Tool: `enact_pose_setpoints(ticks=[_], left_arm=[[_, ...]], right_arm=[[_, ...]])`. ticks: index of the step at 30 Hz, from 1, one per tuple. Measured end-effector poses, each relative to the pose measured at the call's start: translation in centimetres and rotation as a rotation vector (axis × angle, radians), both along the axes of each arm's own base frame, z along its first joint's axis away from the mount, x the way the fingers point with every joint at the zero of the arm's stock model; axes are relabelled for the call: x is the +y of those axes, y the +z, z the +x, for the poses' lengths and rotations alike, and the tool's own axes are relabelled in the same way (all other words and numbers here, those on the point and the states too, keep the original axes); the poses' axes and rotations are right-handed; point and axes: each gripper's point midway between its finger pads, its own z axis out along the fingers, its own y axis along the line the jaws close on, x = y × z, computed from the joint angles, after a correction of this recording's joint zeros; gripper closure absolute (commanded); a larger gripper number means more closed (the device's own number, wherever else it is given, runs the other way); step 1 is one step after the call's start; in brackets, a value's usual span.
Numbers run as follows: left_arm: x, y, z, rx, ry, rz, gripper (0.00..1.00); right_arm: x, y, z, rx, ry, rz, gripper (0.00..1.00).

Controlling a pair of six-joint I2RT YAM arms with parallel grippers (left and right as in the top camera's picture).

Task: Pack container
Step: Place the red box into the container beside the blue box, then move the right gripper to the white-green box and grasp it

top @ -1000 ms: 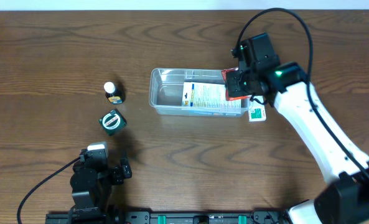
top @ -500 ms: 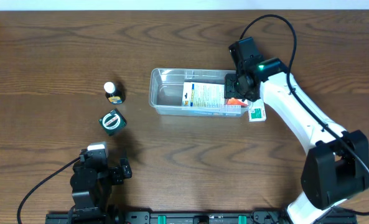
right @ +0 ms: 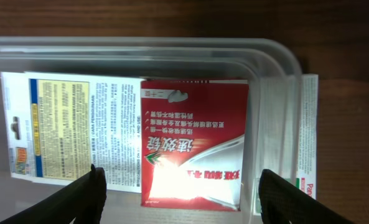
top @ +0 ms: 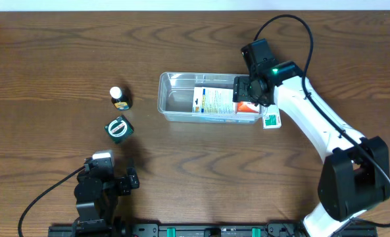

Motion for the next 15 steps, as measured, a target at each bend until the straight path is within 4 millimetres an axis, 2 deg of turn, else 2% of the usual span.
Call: enact_pose_setpoints(ticks=[4, 7, 11, 15], left_arm=[[0.0, 0.0, 0.0, 0.000, 0.000, 0.000, 0.02], [0.0, 0.0, 0.0, 0.000, 0.000, 0.000, 0.02], [0.0, 0.0, 0.0, 0.000, 0.000, 0.000, 0.02], [0.0, 0.0, 0.0, 0.000, 0.000, 0.000, 0.02]], right_arm=[[-0.3, 2.4, 0.1, -0.056, -0.010, 0.020, 0.11], [-1.9, 5.1, 0.0, -0.107, -0.038, 0.043, 0.12], [-7.3, 8.4, -0.3, -0.155, -0.131, 0.058, 0.16], [-11.7, 8.0, -0.9, -0.112, -0.206, 0.046, 0.21]])
